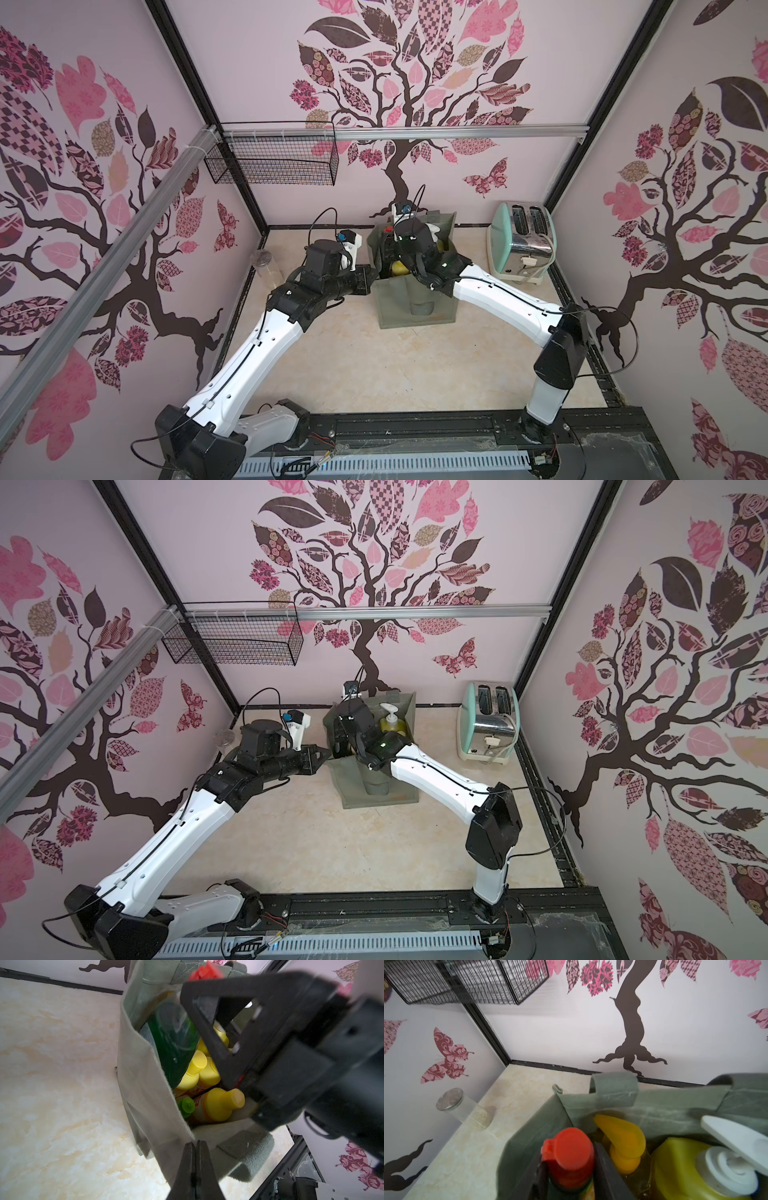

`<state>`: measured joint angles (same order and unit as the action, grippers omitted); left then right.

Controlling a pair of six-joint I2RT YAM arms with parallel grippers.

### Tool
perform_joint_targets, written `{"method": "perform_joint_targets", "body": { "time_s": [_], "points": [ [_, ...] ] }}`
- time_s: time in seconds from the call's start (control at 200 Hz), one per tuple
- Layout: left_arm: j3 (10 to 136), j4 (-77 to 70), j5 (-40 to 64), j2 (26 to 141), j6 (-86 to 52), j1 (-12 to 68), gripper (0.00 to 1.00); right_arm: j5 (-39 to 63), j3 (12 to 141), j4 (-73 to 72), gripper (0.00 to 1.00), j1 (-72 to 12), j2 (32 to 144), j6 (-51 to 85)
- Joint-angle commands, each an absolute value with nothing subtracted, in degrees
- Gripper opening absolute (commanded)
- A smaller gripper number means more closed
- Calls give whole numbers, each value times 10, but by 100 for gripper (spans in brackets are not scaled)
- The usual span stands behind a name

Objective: Pack dish soap into the shopping bag
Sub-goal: Place the bottle of dish soap in the shopping bag.

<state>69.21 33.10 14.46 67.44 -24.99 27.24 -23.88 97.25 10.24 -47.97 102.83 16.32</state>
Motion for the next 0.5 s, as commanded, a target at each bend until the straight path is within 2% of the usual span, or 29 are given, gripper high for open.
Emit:
{"method": "perform_joint_targets", "body": {
  "time_s": [0.0, 0.495],
  "points": [
    [731, 270, 162, 645, -236, 273, 0, -275, 981, 82, 0, -482, 1012, 124],
    [749, 262, 166, 650, -239, 273, 0, -257, 984, 109, 0, -484, 1069, 103]
  ]
}}
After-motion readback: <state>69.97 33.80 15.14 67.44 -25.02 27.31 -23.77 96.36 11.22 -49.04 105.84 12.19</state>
